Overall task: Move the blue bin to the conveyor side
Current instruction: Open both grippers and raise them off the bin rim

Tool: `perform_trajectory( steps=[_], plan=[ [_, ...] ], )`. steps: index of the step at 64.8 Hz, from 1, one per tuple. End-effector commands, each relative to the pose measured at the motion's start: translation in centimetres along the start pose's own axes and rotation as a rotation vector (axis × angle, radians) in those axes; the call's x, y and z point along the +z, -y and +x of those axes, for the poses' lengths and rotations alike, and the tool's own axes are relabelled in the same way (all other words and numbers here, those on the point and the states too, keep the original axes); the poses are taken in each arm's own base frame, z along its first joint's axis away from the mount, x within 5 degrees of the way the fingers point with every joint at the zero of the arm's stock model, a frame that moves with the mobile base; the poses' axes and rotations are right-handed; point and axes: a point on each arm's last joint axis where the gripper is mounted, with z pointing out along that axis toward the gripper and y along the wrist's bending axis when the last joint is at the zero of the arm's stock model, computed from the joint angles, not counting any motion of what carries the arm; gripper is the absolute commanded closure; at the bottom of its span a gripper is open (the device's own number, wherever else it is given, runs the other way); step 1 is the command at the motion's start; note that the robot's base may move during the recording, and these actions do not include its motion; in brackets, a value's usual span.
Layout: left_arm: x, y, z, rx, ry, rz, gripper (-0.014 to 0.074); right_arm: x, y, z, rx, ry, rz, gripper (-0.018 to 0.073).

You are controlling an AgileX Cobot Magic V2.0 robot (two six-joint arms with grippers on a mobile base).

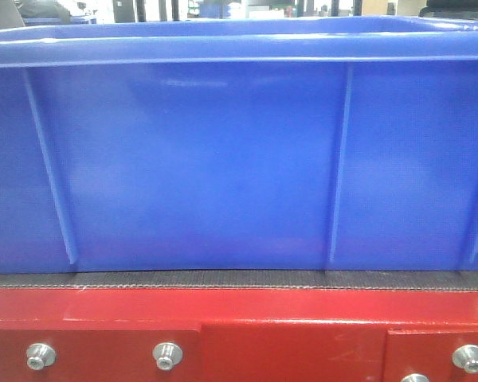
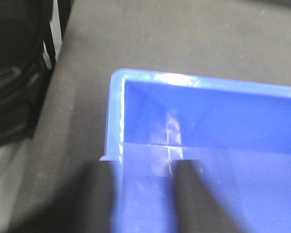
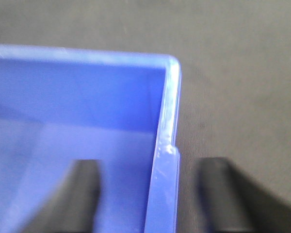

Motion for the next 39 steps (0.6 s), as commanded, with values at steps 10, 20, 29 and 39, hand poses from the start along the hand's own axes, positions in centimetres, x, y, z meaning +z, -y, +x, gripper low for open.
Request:
perform_trajectory(
  steps=[10,20,29,39],
  plan=[
    [-4.3,0.2,-1.0,0.003,0.108,0.013,0.0544,-5.0,-0.2,-1.9,-0.027,0.207,-0.008,0.0647],
    [-6.3,0.3,-1.4,0.012,0.169,0.015,0.0542,-7.3,-0.3,-2.3,-0.027,0.293,-0.017,0.0634],
    [-8.4,0.3,-1.0,0.013,0.172,0.016,0.0620,-9.0,-0.2,-1.7,-0.027,0.258,-0.013,0.0640],
    [-10.8,0.2,-0.1,0.014,0.270,0.031,0.0618,-10.2,0.0,0.1,-0.027,0.300,-0.017,0.0640]
  ],
)
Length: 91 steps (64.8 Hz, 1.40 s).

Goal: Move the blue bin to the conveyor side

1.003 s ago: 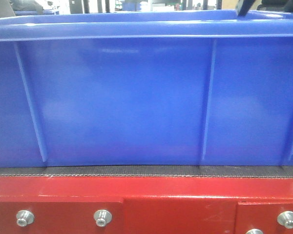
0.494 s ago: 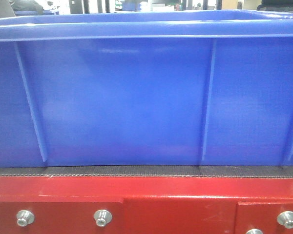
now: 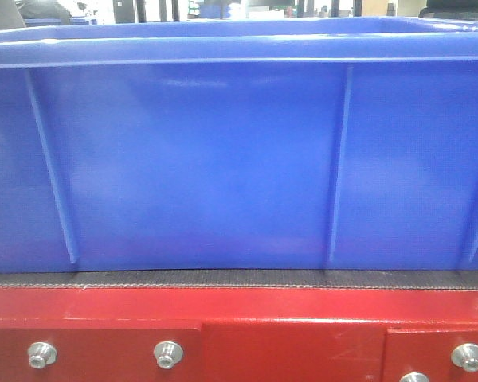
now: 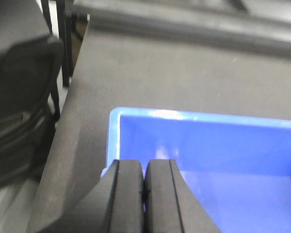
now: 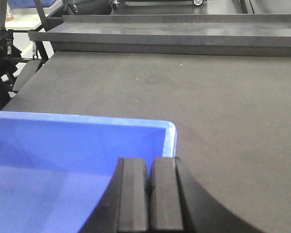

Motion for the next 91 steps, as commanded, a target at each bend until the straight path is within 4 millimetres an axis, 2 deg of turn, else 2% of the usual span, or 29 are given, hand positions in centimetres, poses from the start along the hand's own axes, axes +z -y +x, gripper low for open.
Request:
perform_trajectory(
  steps=[1,6,11,24,34,40,51,60,66,75,91],
  plan=[
    [-1.5,-0.1,0.4,-0.003,0.076,0.008,0.0618,-1.1,0.1,0.6,-0.023,0.064,0.004,0.0641],
    [-2.5,-0.3,1.7,-0.004,0.095,0.010,0.0618,-2.0,0.3,2.0,-0.023,0.089,0.001,0.0647],
    [-3.2,-0.6,3.6,-0.004,0.108,0.011,0.0618,-2.4,0.6,4.4,-0.023,0.071,0.003,0.0647],
    [-4.4,-1.7,10.4,-0.006,0.196,0.018,0.0618,-3.4,1.2,10.1,-0.028,0.135,-0.001,0.0647],
    [-5.3,-2.6,16.1,-0.007,0.267,0.025,0.0618,-5.1,1.5,13.1,-0.055,0.310,-0.013,0.0648],
    [-5.8,-3.1,19.8,-0.008,0.249,0.021,0.0618,-5.9,1.7,15.3,-0.055,0.335,-0.017,0.0648],
    [-7.0,-3.7,23.9,-0.005,0.277,0.025,0.0618,-7.2,2.2,19.3,-0.055,0.340,-0.017,0.0648],
    [-8.4,-4.0,25.4,0.016,0.356,0.031,0.0618,-8.4,2.4,21.6,-0.055,0.338,-0.015,0.0648],
    [-9.3,-4.0,25.8,0.030,0.406,0.033,0.0618,-9.3,2.6,22.5,-0.054,0.301,-0.009,0.0648],
    [-10.5,-4.0,25.9,0.031,0.480,0.043,0.0618,-10.2,2.6,22.6,-0.053,0.334,-0.011,0.0648],
    [-10.6,-4.0,25.9,0.031,0.485,0.044,0.0618,-10.4,2.5,22.3,-0.053,0.369,-0.015,0.0648]
  ],
)
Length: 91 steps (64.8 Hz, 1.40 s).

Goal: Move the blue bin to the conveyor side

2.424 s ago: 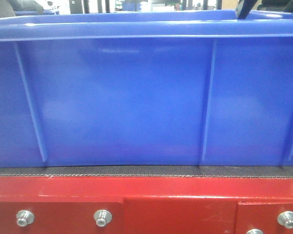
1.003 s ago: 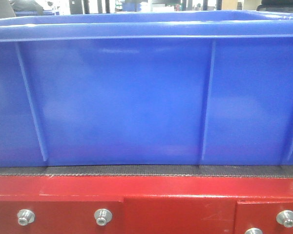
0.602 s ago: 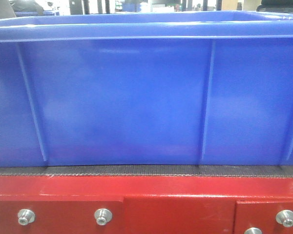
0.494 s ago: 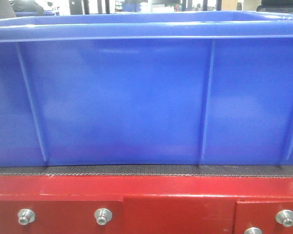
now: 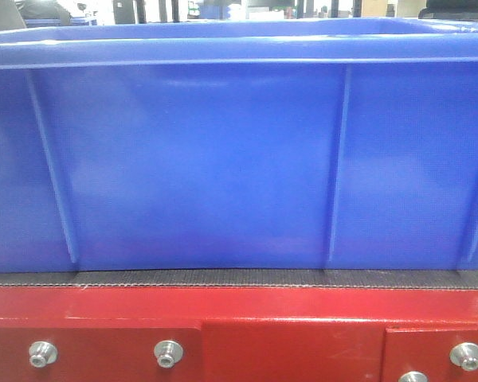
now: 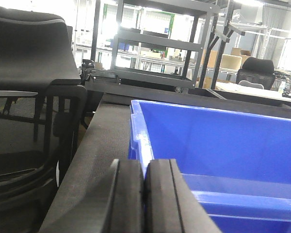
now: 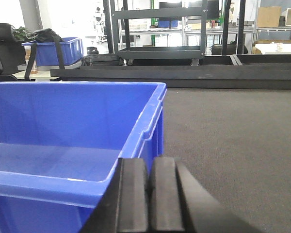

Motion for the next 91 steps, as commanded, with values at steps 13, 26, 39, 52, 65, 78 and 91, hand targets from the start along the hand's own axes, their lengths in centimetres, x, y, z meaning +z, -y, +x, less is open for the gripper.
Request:
perform_trajectory(
  steps=[13,26,39,52,65,78,91],
  plan=[
    [0.0,0.0,0.0,0.003,0.011,-0.002,0.0618,-0.2,0.0,-0.4,-0.018,0.040,-0.001,0.0648],
    [0.0,0.0,0.0,0.003,0.011,-0.002,0.0618,-0.1,0.0,-0.3,-0.018,0.040,-0.001,0.0648],
    [0.0,0.0,0.0,0.003,0.011,-0.002,0.0618,0.1,0.5,2.4,-0.074,0.030,0.057,0.0648],
    [0.0,0.0,0.0,0.003,0.011,-0.002,0.0618,0.0,1.3,6.6,-0.034,0.004,0.161,0.0648],
    [0.0,0.0,0.0,0.003,0.011,-0.002,0.0618,0.1,1.5,7.4,-0.033,0.024,0.176,0.0648],
    [0.0,0.0,0.0,0.003,0.011,-0.002,0.0618,0.1,1.5,7.3,-0.035,0.044,0.175,0.0648],
    [0.0,0.0,0.0,0.003,0.011,-0.002,0.0618,0.1,1.5,7.3,-0.035,0.044,0.175,0.0648]
  ],
)
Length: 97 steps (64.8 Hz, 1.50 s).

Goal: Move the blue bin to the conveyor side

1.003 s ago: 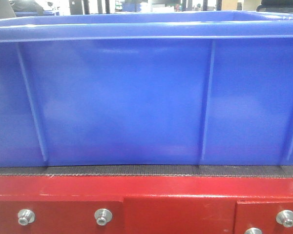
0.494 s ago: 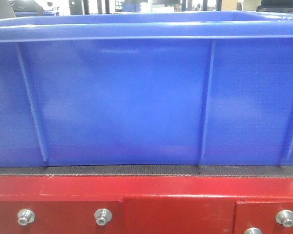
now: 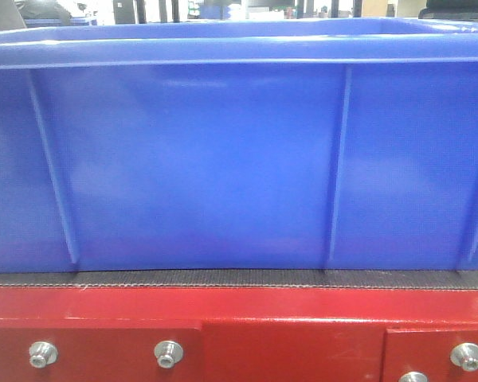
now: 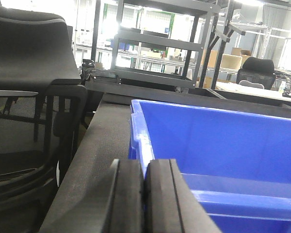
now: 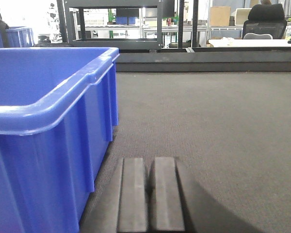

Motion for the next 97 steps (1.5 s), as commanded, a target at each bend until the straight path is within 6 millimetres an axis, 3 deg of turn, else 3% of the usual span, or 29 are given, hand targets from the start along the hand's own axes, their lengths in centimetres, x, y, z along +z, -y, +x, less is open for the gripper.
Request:
perform_trajectory(
  steps=[1,30,56,62,97],
  plan=[
    [-0.1,0.0,-0.1,0.003,0.013,-0.001,0.0618,-0.1,0.0,-0.3,-0.008,0.034,0.006,0.0648],
    [0.0,-0.1,0.1,0.043,0.005,-0.021,0.0618,-0.1,0.0,-0.3,-0.008,0.034,0.006,0.0648],
    [1.0,-1.0,6.0,0.128,-0.038,-0.034,0.0618,-0.1,0.0,-0.3,-0.008,0.034,0.006,0.0648],
    [0.9,-1.1,6.4,0.125,-0.084,-0.039,0.0617,-0.1,0.0,-0.3,-0.008,0.034,0.006,0.0648],
    [1.0,-0.9,5.9,0.133,-0.029,-0.020,0.0617,-0.1,0.0,-0.3,-0.008,0.034,0.006,0.0648]
  ],
)
